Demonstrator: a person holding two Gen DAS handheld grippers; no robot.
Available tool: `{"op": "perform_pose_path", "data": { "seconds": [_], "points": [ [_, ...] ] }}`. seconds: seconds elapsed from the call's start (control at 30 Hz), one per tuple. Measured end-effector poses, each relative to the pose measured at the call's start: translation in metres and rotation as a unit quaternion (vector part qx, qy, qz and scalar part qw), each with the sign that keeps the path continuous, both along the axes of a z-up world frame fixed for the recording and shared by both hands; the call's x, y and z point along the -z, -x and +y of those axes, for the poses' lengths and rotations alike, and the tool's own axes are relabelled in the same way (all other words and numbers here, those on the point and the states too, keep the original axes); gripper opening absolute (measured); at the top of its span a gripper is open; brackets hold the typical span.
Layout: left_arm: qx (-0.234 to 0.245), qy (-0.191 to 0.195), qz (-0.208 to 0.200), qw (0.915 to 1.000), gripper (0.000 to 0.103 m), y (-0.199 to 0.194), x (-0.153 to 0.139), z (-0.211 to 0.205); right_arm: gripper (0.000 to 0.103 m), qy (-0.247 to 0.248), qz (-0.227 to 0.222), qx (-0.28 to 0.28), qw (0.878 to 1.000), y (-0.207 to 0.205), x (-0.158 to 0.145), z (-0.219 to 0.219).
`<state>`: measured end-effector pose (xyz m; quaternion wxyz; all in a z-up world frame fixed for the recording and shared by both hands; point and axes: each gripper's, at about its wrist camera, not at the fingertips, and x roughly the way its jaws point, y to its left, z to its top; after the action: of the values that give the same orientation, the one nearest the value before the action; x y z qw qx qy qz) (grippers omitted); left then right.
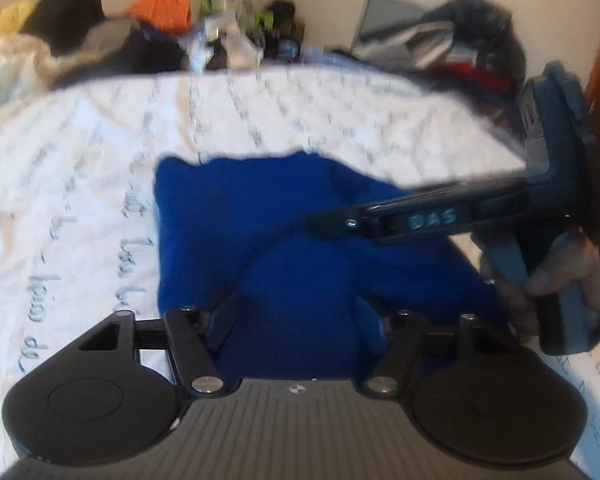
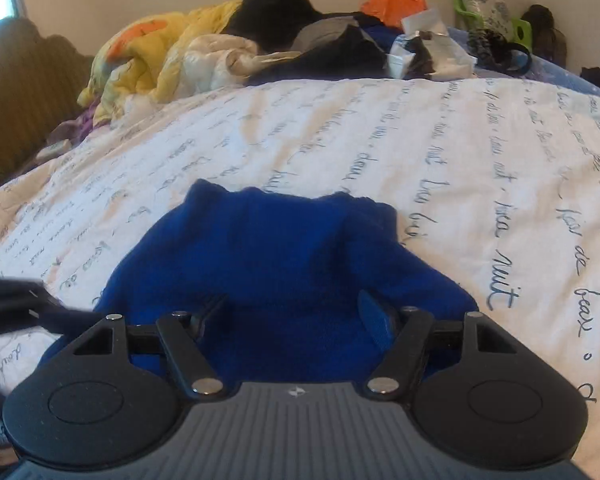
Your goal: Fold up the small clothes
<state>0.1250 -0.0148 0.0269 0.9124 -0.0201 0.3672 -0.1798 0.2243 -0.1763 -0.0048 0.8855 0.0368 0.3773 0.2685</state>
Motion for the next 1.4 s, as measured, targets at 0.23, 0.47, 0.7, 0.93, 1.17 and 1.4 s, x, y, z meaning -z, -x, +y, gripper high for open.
{"op": "perform_pose_path", "data": {
  "seconds": [0.23, 0.47, 0.7, 0.93, 1.17, 1.4],
  "points": [
    [-0.059, 0.092, 0.04, 0.9932, 0.092, 0.036, -0.015, 0.063, 0.076, -0.105, 0.072, 0.042, 0.991, 0.083, -0.049, -0.082],
    [-0.056, 0.093, 0.115, 0.9874, 0.046, 0.006, 0.007, 0.044, 0.052, -0.234, 0.192, 0.034, 0.953, 0.098, 0.0, -0.103],
    [-0.052, 0.092, 0.123, 0.9867, 0.022, -0.006, -0.044, 0.044, 0.018, -0.238, 0.177, 0.014, 0.955, 0.074, -0.037, -0.09],
    [-0.034, 0.037, 0.072, 0.9961, 0.09, 0.072, -0.044, 0.051, 0.065, -0.186, 0.154, -0.022, 0.97, 0.14, -0.08, -0.106],
    [-0.076, 0.079, 0.124, 0.9862, 0.068, 0.106, 0.004, 0.067, 0.091, -0.209, 0.18, 0.057, 0.959, 0.198, -0.03, -0.132],
    [-0.032, -0.017, 0.078, 0.9963, 0.025, 0.119, 0.008, 0.033, 0.008, -0.068, 0.127, -0.018, 0.989, 0.197, -0.028, -0.093]
  ]
}}
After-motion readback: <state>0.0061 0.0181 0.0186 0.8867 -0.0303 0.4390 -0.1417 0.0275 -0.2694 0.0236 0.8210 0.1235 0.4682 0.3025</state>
